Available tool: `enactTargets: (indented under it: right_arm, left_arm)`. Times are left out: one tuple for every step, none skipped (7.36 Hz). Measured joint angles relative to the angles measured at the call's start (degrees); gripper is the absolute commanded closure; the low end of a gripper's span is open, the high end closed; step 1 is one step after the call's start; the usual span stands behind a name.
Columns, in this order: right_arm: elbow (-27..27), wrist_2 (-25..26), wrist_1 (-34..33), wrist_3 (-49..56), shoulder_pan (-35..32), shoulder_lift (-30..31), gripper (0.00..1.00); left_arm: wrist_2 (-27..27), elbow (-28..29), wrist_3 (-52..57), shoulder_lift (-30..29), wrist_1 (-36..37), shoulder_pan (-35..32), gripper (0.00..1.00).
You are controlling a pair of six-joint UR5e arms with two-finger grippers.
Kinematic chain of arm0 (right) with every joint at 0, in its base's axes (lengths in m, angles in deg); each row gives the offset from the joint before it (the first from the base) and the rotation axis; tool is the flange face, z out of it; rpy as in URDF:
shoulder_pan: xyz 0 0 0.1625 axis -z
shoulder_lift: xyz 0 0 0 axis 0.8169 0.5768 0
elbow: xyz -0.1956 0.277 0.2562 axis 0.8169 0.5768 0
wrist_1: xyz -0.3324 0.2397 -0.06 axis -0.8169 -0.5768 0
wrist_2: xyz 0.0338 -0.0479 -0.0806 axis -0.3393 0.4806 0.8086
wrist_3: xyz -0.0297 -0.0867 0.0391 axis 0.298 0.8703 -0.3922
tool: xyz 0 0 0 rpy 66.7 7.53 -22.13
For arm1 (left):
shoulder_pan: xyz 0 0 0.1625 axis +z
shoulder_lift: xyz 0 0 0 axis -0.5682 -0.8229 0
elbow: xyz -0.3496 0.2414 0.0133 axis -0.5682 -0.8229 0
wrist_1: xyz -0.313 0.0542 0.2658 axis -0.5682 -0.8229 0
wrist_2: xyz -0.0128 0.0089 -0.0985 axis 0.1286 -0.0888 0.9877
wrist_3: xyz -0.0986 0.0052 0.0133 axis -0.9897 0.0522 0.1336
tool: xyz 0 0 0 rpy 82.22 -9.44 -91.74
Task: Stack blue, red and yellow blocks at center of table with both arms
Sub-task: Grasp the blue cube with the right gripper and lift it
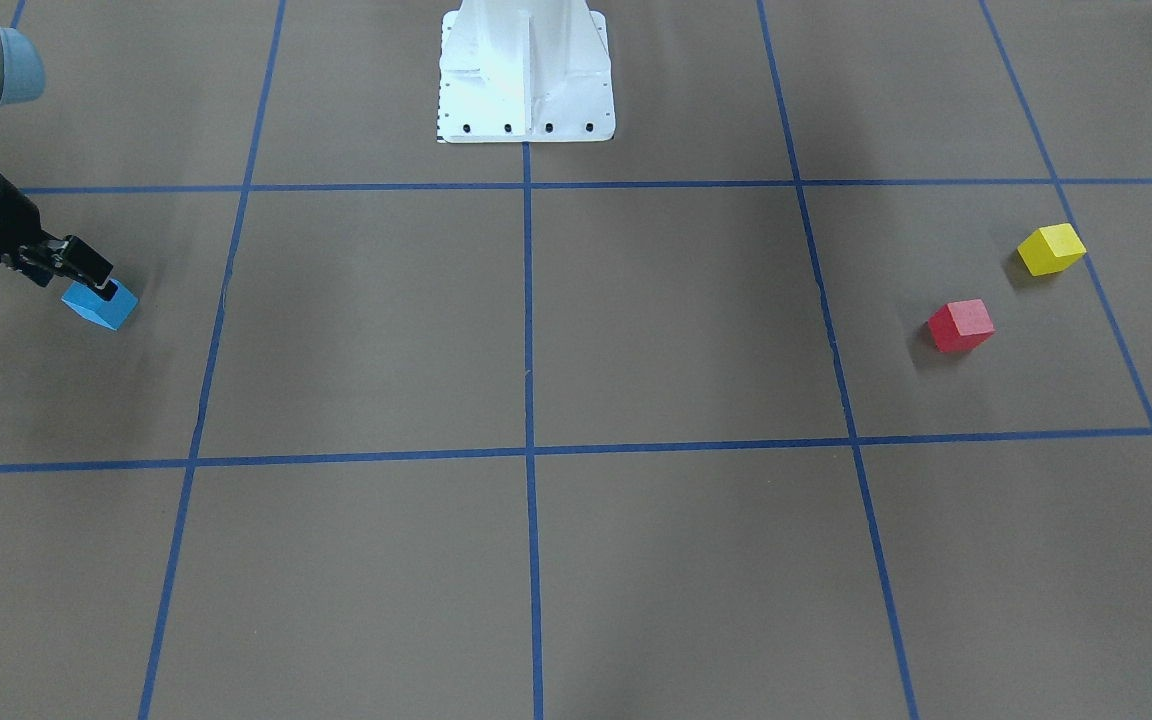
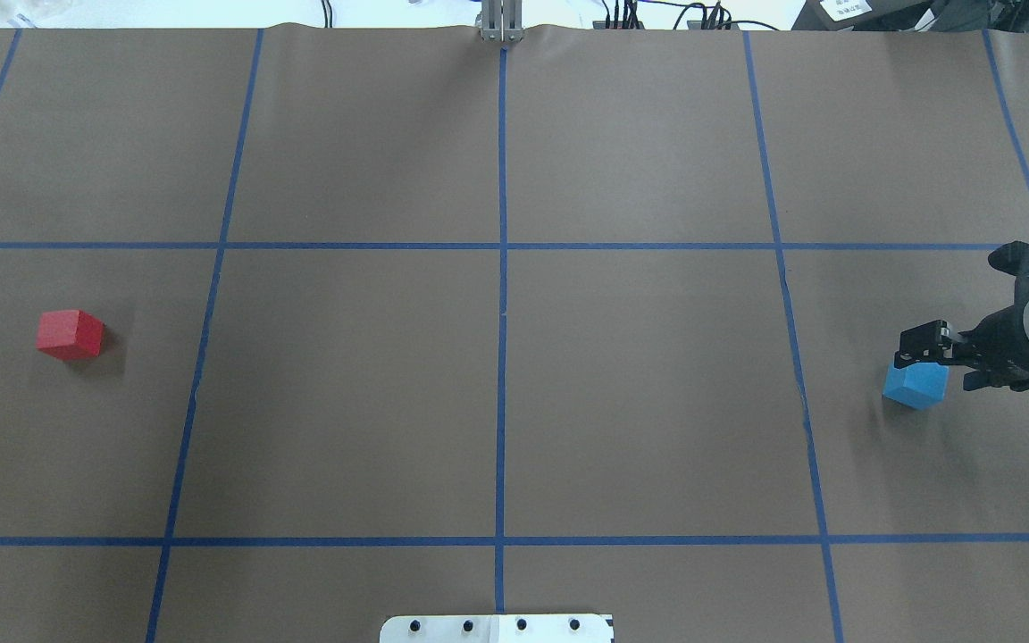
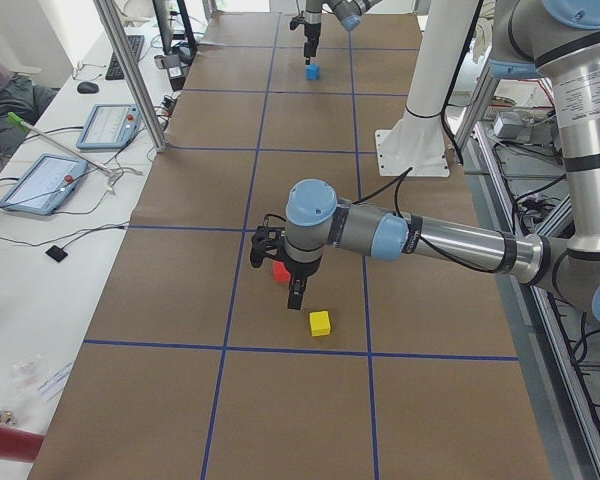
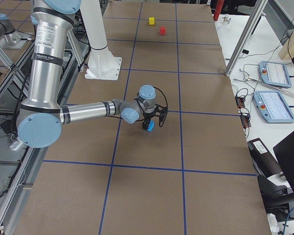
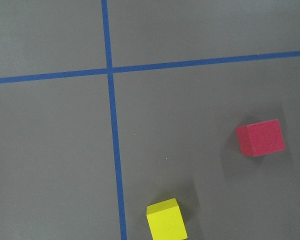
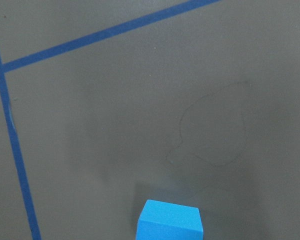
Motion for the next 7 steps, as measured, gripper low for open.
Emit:
enactTargets:
  right_arm:
    - [0.6, 0.6, 0.0, -0.7, 1.0, 0.0, 0.01]
    - [1.3, 0.9, 0.0, -1.0, 1.7, -0.1, 0.05]
    - [1.9, 1.2, 0.0, -1.1, 2.2, -0.3, 0.64]
    - [2.4, 1.7, 0.0, -1.6, 2.5, -0.7, 1.00]
    - [2.6, 2.0, -0.1, -2.9, 2.7, -1.3, 1.00]
    - [2.7, 2.0, -0.1, -4.1, 2.7, -1.7, 1.00]
    - [2.3, 1.9, -0.2, -4.7, 2.5, -1.9, 1.00]
  left_arm:
    - [0.0, -0.1, 0.0, 0.0, 0.0, 0.0, 0.00]
    - [0.0, -0.1, 0.0, 0.0, -0.1, 0.0, 0.00]
    - [0.0, -0.1, -0.1, 0.0, -0.4, 0.0, 0.00]
    - [0.0, -0.1, -0.1, 0.0, -1.1, 0.0, 0.00]
    - [0.0, 0.0, -0.1, 0.1, -1.5, 0.0, 0.00]
    - [0.0, 0.1, -0.1, 0.1, -1.7, 0.0, 0.00]
    - [0.0, 0.2, -0.1, 0.1, -1.8, 0.0, 0.00]
